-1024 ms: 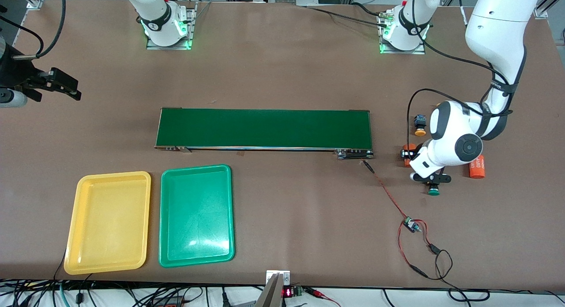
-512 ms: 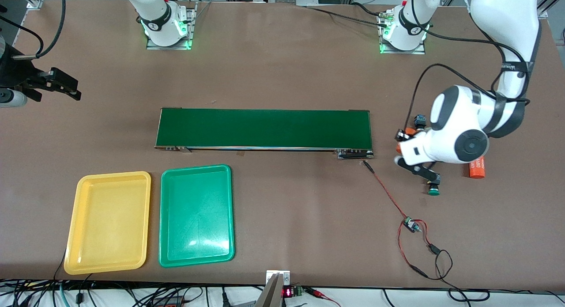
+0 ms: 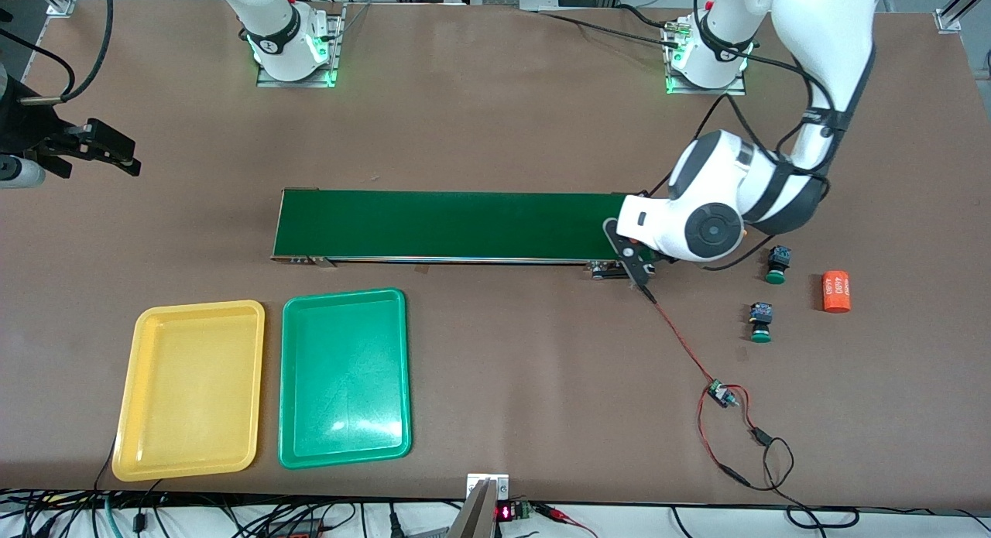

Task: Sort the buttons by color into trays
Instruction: 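Carry the capacitor to the belt end and open the left gripper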

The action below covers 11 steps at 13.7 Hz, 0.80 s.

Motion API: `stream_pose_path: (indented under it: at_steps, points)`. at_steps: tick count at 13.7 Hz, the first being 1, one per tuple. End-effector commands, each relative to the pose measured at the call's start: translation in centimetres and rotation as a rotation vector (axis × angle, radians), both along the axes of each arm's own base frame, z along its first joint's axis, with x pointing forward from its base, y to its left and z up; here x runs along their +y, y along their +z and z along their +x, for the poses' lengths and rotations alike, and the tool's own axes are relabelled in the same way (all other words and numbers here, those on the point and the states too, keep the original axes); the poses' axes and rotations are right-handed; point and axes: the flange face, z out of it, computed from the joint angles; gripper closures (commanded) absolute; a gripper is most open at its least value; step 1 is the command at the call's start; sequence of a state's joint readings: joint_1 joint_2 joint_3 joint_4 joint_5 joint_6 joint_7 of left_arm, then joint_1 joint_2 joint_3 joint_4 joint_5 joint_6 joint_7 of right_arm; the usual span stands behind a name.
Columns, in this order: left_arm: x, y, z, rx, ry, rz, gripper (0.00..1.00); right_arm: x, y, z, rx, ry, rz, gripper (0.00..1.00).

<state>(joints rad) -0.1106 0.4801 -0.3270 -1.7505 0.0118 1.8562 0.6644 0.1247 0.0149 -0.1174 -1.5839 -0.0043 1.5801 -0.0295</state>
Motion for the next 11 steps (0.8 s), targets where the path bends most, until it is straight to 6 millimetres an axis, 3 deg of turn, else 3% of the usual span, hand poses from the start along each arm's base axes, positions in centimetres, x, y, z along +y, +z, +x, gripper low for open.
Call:
stream_pose_path:
  at_steps: [1,3,5,6,7,11]
  points:
    - [-1.0,-2.3,-1.2,-0.058,-0.135,-0.032,0.84,-0.4,0.5,-0.1,-0.009,-0.002,0.005,0.00]
    - [-1.3,-3.0,-1.4,-0.080,-0.207,-0.059,0.85,-0.5,0.5,-0.1,-0.009,-0.003,0.005,0.00]
    - [-3.1,-2.4,-1.9,-0.091,-0.241,-0.066,0.81,-0.6,0.3,-0.1,-0.005,-0.006,0.005,0.00]
    - [-3.4,-2.4,-2.1,-0.092,-0.245,-0.067,0.46,-0.6,0.3,-0.1,-0.005,-0.006,0.005,0.00]
    - [-3.8,-2.4,-2.2,-0.092,-0.247,-0.065,0.03,-0.7,0.3,-0.1,-0.005,-0.008,0.006,0.00]
    - [-3.0,-0.1,-1.4,-0.099,-0.225,-0.056,0.00,-0.8,0.3,-0.1,-0.005,-0.009,0.005,0.00]
